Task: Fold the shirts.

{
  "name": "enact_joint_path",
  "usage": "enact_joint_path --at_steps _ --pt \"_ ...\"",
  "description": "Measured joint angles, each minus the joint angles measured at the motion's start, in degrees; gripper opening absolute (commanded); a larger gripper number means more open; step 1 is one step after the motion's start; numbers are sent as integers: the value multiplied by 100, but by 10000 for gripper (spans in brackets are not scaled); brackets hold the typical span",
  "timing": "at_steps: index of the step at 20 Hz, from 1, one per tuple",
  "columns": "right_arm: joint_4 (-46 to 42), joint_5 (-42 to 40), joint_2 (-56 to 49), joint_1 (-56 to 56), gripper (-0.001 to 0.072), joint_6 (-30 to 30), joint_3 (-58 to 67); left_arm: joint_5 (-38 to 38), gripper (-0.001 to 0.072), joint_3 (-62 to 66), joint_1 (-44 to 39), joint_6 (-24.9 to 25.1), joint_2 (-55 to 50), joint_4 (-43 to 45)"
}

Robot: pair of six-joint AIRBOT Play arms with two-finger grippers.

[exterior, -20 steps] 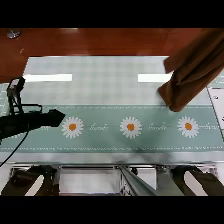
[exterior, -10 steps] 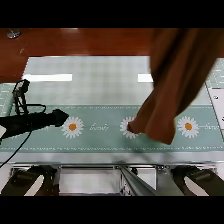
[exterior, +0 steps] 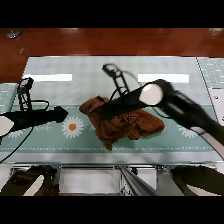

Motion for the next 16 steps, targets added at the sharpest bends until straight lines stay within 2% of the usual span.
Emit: enact_joint_path --at_steps 2,4,8,11,14,16 --pt "442 31 -339 -55 626 -219 15 -4 703 0 0 4 -55 -94" --pt "527 302 -400 -542 626 -431 251 -114 703 0 7 98 -92 -155" --pt "-129 1364 310 -2599 618 -579 317 -876 702 -87 111 184 -136 -199" --pt "-614 1672 1318 -4551 617 -597 -787 -1152 702 -654 144 330 -166 -793" --pt "-146 1471 2280 -5954 617 -660 -2461 -732 702 -1554 61 824 -302 -2127" --pt "323 1294 2726 -6349 617 -791 -3397 -203 702 -1926 -190 1169 -494 -2935"
